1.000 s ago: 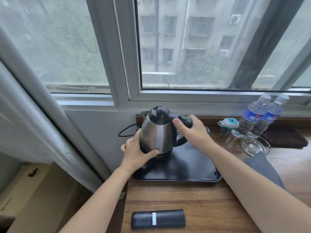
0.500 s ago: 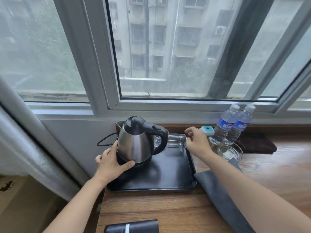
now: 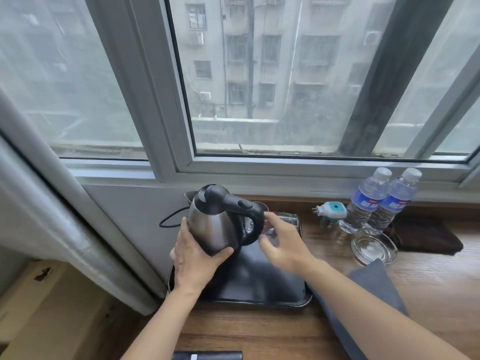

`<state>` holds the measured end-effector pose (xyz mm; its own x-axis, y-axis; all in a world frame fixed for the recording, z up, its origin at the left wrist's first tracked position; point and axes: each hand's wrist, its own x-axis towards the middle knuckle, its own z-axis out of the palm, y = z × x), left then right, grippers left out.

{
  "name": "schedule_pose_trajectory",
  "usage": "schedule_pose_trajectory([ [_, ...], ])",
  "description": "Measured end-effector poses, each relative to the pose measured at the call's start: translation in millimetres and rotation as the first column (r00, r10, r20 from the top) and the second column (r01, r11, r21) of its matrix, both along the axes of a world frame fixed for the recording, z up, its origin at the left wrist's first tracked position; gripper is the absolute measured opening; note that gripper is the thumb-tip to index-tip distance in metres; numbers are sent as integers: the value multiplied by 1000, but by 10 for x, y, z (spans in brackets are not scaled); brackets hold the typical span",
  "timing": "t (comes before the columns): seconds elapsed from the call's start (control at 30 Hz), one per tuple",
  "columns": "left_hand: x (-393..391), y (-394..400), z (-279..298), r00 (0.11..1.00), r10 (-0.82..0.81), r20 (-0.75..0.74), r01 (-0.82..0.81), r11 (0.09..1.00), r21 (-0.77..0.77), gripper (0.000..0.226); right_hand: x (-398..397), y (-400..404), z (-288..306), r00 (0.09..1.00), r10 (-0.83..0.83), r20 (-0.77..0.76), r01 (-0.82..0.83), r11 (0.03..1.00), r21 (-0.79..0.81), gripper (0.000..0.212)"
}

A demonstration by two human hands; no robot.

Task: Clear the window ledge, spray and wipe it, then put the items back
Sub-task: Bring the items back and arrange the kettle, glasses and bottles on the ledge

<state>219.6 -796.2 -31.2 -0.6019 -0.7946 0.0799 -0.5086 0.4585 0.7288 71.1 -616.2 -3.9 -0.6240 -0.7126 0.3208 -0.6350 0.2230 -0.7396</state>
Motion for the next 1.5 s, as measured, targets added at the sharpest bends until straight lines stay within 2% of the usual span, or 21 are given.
schedule_pose_trajectory([
  [0.07, 24, -48, 11, 1000, -8, 9, 8, 1000, 22, 138, 141, -70, -7, 984, 0, 180, 7, 999, -42, 23],
  [0.2, 105, -181, 57, 998, -65, 16, 64, 993, 100, 135, 257, -123, -115, 980, -80, 185, 97, 992, -85, 21],
  [0.43, 234, -524, 169, 941, -338, 13, 324, 912, 250, 125, 632, -170, -135, 958, -70, 276, 99, 991, -92, 24],
  [0.47, 263, -532, 193, 933, -360, -4, 350, 903, 248, 116, 697, -203, -133, 954, -73, 292, 105, 990, -94, 24],
  [0.53, 332, -485, 291, 933, -343, -111, 360, 904, 231, 86, 840, -291, -137, 942, -94, 323, 132, 986, -99, 26],
  [0.6, 406, -376, 478, 934, -213, -288, 279, 937, 211, 55, 979, -408, -165, 929, -145, 341, 188, 977, -98, 29],
  [0.63, 446, -315, 598, 919, -158, -362, 244, 947, 207, 45, 1046, -468, -182, 923, -170, 345, 214, 973, -92, 30],
  [0.67, 477, -254, 735, 906, -140, -400, 237, 950, 204, 50, 1105, -530, -203, 915, -188, 356, 233, 969, -86, 31],
  [0.73, 510, -153, 991, 915, -222, -337, 295, 938, 183, 86, 1202, -636, -216, 901, -193, 388, 242, 967, -79, 37],
  [0.8, 495, -76, 1165, 940, -299, -164, 317, 943, 97, 106, 1265, -706, -237, 889, -195, 414, 245, 967, -72, 59],
  [0.9, 438, -75, 1193, 951, -310, -18, 309, 950, -43, 93, 1245, -705, -329, 863, -242, 443, 269, 963, 1, 100],
  [1.0, 435, -170, 1143, 942, -334, 5, 334, 942, -12, 82, 1108, -657, -429, 879, -241, 412, 217, 971, 104, 125],
  [1.13, 467, -336, 1150, 919, -395, 13, 394, 918, 46, 79, 1015, -636, -477, 884, -190, 426, 165, 982, 97, 121],
  [1.3, 511, -615, 1246, 841, -537, 63, 526, 839, 137, 75, 1010, -642, -533, 904, -194, 381, 196, 980, 33, 110],
  [1.5, 555, -923, 1371, 778, -602, 178, 575, 798, 182, 68, 968, -713, -531, 913, -230, 337, 243, 970, 2, 110],
])
